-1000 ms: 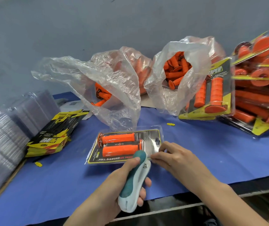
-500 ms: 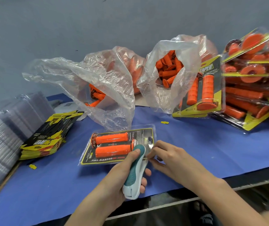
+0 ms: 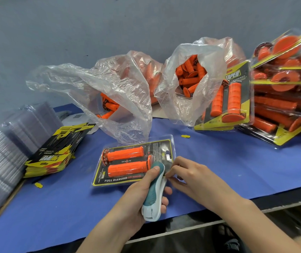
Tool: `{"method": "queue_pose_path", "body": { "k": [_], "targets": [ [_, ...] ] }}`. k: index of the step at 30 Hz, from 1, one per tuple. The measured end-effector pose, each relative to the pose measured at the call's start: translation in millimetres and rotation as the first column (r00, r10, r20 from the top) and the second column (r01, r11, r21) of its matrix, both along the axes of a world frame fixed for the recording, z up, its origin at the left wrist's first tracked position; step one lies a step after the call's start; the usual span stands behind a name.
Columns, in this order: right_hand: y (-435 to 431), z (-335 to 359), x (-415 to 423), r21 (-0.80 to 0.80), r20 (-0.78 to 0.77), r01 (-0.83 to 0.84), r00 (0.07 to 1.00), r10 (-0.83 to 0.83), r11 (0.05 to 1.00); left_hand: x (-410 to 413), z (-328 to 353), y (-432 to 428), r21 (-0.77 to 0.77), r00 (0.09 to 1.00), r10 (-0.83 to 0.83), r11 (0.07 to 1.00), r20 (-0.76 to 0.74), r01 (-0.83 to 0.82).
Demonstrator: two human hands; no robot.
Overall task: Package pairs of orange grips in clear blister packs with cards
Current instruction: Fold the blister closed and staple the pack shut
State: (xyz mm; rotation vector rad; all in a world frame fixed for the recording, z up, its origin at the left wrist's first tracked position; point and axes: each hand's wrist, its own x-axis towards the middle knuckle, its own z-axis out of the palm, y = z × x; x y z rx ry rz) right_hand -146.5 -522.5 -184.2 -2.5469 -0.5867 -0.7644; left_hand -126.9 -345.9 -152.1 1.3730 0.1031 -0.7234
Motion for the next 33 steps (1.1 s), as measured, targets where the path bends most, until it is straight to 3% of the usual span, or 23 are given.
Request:
{"method": "queue_pose_path", "body": {
  "k": [9,16,27,33],
  "targets": [
    [2.1,-6.7,8.7,-0.156,0.138,0.131,0.984,-0.109,0.979,-0.6,1.9,-1.3,0.009,1.0,0.009,1.0,0.022,-0.01],
    [7.0,-7.8,15.9,-0.307,0.229,0.112,0.973,-0.041,0.945,2.9,3.4,1.2,0.008,0.999,-0.007,1.0,0.037,0.006],
    [6.2,-4.3,18.5,-0.25,0.172,0.021,0.985,0.023,0.968,10.3,2.5,6.4,0.039,0.999,-0.044,0.998,-0.026,0.045],
    [5.9,-4.0,14.4,-0.258,0.096,0.08,0.994,-0.056,0.963,16.0,2.1,15.1,-0.095,0.98,-0.14,0.987,-0.143,0.127]
  ]
}}
